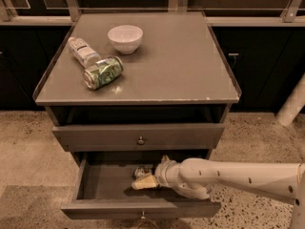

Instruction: Pick 7up can from middle drawer and place on counter

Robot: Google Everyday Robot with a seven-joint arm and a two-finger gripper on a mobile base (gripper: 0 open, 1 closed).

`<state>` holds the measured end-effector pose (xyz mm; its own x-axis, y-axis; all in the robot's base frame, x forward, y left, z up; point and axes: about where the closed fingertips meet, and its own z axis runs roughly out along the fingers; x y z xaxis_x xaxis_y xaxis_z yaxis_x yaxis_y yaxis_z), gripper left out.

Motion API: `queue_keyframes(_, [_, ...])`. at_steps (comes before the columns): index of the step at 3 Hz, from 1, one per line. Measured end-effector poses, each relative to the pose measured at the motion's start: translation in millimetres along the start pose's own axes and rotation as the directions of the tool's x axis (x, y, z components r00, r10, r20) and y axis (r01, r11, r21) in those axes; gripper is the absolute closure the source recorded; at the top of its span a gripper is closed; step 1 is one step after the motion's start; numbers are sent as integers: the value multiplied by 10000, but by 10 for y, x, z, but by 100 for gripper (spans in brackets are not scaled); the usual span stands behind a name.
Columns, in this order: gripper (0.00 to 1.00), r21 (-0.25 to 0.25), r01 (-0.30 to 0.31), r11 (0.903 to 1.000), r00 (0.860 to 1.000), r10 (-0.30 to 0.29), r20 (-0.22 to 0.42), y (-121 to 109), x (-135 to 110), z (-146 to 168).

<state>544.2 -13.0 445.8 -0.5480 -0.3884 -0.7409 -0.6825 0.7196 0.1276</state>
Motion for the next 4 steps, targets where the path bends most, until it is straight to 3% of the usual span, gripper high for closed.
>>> queue_keyframes(1, [0,-22,35,10000,10000,-35,-12,16,-11,24])
queue_keyframes(2, [0,264,175,9995,9996,-169,-219,9,47,134])
queue_keyframes(4, [0,1284,706,9892,9959,-626,-652,-35,162,440])
